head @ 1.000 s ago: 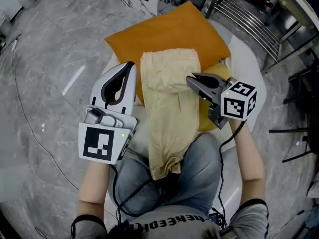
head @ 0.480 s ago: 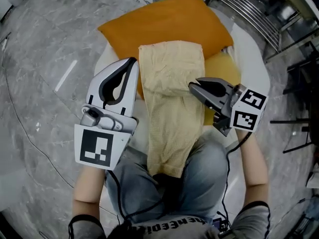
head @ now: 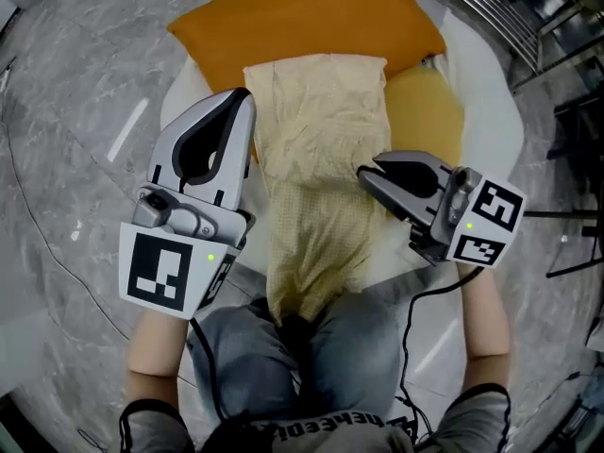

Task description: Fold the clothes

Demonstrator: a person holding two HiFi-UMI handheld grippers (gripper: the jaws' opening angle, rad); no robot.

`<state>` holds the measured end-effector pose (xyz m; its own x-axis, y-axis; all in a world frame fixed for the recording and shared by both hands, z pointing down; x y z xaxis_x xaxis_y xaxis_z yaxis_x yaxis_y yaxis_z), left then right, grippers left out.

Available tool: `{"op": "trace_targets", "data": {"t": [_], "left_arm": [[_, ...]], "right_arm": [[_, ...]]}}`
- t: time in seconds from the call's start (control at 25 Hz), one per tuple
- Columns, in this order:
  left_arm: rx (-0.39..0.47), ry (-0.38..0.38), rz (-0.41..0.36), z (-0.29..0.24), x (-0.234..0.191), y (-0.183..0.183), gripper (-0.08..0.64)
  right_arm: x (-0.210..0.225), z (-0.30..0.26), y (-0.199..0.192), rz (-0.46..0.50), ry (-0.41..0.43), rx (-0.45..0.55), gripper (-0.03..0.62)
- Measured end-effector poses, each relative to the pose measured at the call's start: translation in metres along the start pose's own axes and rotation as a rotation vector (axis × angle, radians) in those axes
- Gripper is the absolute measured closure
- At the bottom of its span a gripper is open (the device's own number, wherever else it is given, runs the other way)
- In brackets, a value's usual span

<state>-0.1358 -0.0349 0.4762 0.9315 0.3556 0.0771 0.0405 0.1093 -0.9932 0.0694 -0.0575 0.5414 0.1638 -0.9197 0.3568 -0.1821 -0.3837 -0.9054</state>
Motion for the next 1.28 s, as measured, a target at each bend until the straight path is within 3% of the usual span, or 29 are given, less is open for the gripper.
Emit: {"op": "trace_targets", "data": {"t": [0.28,0.6,1.0,1.28], "left_arm": [[0.021,0.002,0.013,0.025,0.038,0.001,0.557],[0.003,-0.047,0.051,0.02,0.05,0.0,0.557],[0.006,-0.068,0.003,0.032,0.066,0.005,0.557],[0.014,-0.07,0.007,0.039,0.068,0.006,0.557]], "right_arm": [[-0.051,0.03,-0.041,0.041,0.04,-0.013,0.578],[-0.088,0.035,-0.066,0.102,0.164,-0.022,0.577],[-0.121,0.034,-0.149,0.203,0.293,-0.316,0.577],[-0.123,0.026,-0.198,0.263,0.32,-0.499,0.577]]}}
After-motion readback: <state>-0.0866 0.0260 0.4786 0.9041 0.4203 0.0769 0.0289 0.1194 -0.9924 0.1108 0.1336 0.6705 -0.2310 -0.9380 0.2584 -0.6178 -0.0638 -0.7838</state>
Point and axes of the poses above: the fingertips, and each gripper's own axes: z backward along the fingers, x to its right, y out of its top, the point moved 6 cm from there along z, backward along the fingers, and after that the axes turned 2 degrees about y, right-handed, at the moved point
